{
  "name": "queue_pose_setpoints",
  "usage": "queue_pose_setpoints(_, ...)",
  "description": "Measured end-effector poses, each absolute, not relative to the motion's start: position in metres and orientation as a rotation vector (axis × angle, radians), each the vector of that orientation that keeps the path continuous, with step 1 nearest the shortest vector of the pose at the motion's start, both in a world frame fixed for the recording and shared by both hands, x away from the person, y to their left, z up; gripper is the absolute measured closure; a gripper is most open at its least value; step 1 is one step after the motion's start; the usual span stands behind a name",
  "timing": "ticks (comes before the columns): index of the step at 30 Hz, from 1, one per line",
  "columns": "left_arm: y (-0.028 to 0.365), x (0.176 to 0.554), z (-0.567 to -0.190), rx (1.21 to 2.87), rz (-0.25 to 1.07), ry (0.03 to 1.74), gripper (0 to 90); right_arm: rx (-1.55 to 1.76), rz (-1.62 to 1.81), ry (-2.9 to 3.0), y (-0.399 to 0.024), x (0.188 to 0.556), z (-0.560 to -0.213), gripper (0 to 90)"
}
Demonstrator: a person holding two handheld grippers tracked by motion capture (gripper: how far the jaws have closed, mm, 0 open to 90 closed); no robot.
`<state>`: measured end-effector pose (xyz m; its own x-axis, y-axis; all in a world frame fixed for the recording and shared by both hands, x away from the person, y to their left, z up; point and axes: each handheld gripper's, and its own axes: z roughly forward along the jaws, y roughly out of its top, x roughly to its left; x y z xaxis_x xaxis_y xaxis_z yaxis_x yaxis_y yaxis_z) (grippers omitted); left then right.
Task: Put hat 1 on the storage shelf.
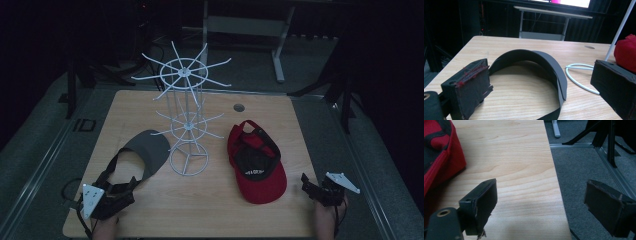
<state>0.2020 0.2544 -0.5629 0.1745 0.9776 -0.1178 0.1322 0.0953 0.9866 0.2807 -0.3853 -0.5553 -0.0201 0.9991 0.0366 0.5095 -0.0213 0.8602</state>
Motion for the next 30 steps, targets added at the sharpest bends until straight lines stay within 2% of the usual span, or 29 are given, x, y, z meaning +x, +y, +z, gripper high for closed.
queue_pose_setpoints(12,0.253,0.203,-0.563,1.310,0.933,1.199,2.7,1.607,0.988,1.639,-0.388,0.284,-0.552,11.5)
queue_pose_setpoints(30,0.252,0.201,-0.560,1.318,0.895,1.194,2.7,1.465,1.054,1.873,-0.372,0.308,-0.505,11.4)
